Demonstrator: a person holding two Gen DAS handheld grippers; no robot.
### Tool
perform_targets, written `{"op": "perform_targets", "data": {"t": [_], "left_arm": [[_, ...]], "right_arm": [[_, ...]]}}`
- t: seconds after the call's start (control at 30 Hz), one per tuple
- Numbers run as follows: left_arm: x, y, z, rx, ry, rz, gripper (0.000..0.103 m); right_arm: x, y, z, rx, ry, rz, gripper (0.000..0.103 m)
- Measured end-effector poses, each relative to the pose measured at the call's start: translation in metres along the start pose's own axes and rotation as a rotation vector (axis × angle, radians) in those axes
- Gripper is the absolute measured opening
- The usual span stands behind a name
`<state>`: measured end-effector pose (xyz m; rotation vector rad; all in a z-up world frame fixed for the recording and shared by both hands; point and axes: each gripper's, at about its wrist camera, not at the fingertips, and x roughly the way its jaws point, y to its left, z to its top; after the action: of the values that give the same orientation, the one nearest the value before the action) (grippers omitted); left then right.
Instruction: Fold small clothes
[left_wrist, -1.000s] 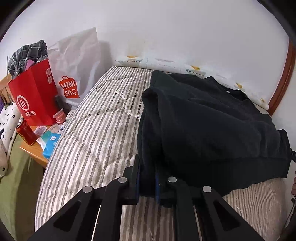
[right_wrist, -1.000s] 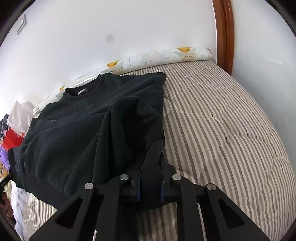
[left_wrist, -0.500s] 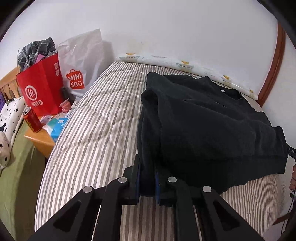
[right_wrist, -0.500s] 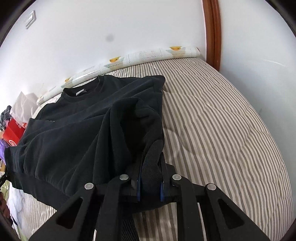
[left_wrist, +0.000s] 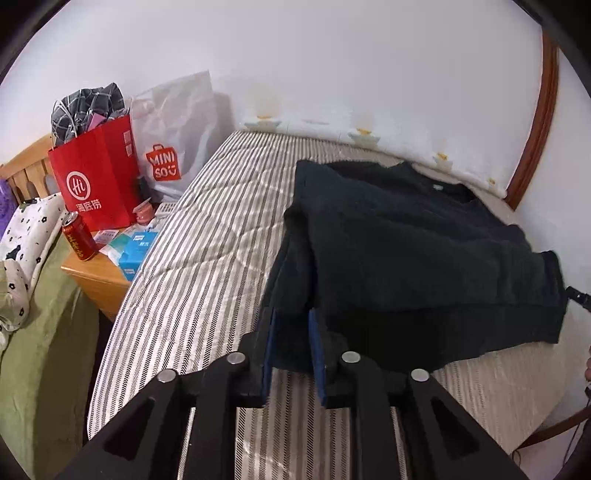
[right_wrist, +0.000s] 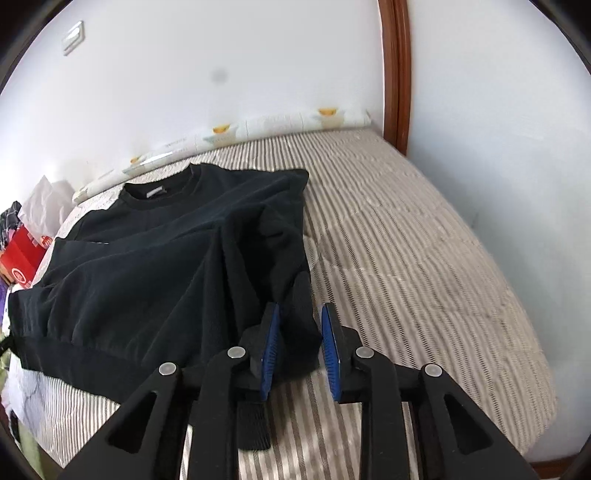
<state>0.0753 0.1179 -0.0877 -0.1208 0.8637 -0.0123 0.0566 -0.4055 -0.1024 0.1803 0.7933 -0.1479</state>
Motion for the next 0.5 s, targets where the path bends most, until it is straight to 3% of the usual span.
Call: {"op": "perform_targets", "data": {"t": [0.07,0.2,0.5], "left_arm": [[-0.005,-0.003,0.0,0.007,-0.011,-0.029,0.047],[-0.011,-0.017,-0.003,0.054,-0.042,-0.045,0.047],[0.011,-0.017,-0.011,0.003,0.032,-0.15,0.047]], "right_arm": [[-0.009,0.003,-0.004,0.002,-0.008,0.045,0.038],[-0.014,0.013,-0.016,-0.01,0.002,0.103,0.038],[0.015,0.022,-0.05,-0.014,0.101,0.115,0.038]]}}
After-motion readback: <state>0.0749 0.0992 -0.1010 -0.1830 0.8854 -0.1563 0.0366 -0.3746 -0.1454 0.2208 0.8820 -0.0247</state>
